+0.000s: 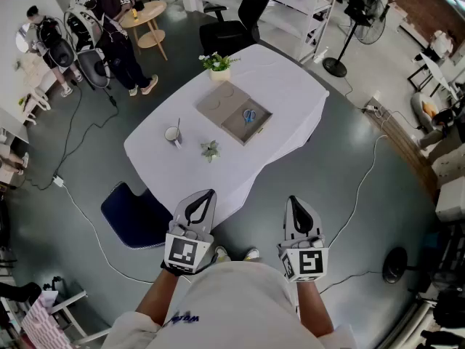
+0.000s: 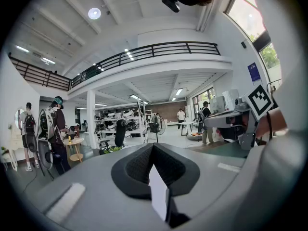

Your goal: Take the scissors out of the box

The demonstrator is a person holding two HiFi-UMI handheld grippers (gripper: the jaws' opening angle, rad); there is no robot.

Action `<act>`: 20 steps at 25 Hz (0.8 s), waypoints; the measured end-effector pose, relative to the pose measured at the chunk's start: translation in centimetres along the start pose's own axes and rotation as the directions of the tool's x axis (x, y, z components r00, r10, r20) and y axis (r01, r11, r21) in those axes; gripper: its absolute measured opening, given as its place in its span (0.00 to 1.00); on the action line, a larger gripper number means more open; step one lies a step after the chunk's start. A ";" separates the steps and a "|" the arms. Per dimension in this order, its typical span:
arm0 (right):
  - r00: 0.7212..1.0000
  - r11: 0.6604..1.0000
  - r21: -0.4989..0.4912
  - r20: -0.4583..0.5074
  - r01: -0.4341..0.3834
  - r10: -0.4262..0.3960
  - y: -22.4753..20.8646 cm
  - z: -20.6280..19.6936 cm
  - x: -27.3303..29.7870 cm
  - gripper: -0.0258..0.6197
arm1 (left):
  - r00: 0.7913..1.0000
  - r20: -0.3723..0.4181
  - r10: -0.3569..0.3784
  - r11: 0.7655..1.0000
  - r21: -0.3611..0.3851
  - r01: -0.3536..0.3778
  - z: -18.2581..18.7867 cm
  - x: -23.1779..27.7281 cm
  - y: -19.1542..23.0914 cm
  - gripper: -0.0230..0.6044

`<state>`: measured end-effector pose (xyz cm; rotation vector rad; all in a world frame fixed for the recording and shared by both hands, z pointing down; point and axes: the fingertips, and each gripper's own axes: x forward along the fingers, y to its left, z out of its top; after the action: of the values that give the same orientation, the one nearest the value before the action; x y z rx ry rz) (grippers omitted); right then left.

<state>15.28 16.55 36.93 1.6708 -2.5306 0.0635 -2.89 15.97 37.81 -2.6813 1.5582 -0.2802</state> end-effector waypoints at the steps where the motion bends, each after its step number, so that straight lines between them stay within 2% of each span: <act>1: 1.000 1.000 0.009 0.001 0.004 -0.004 -0.1 0.0 0.0 0.04 | 1.000 -0.002 -0.003 1.000 -0.005 0.003 0.0 0.2 -0.2 0.04; 7: 1.000 0.999 0.035 0.008 -0.011 0.011 -0.1 -0.1 -0.2 0.04 | 0.999 0.025 -0.047 0.999 -0.022 0.047 0.8 1.0 -2.4 0.04; 9: 1.000 0.999 0.034 0.009 -0.016 0.015 -0.3 -0.3 -0.4 0.04 | 0.998 0.032 -0.060 0.998 0.005 0.060 1.1 1.2 -3.2 0.04; 12: 1.000 1.000 0.026 0.019 -0.010 0.009 -0.5 -0.5 -0.4 0.04 | 0.997 0.037 -0.074 0.994 0.088 0.070 1.3 1.5 -4.0 0.04; 16: 0.999 0.999 0.018 0.042 -0.029 0.028 0.1 0.0 0.0 0.04 | 0.996 0.033 -0.082 0.994 0.070 0.080 1.3 1.2 -4.1 0.04; 20: 0.999 1.000 -0.002 0.047 -0.001 0.001 -0.7 0.0 -0.6 0.04 | 0.995 -0.002 -0.103 0.988 0.114 0.103 0.8 1.3 -5.0 0.04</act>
<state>16.17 16.85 36.81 1.6905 -2.5646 0.0219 2.17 17.24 37.79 -2.6756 1.3602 -0.3551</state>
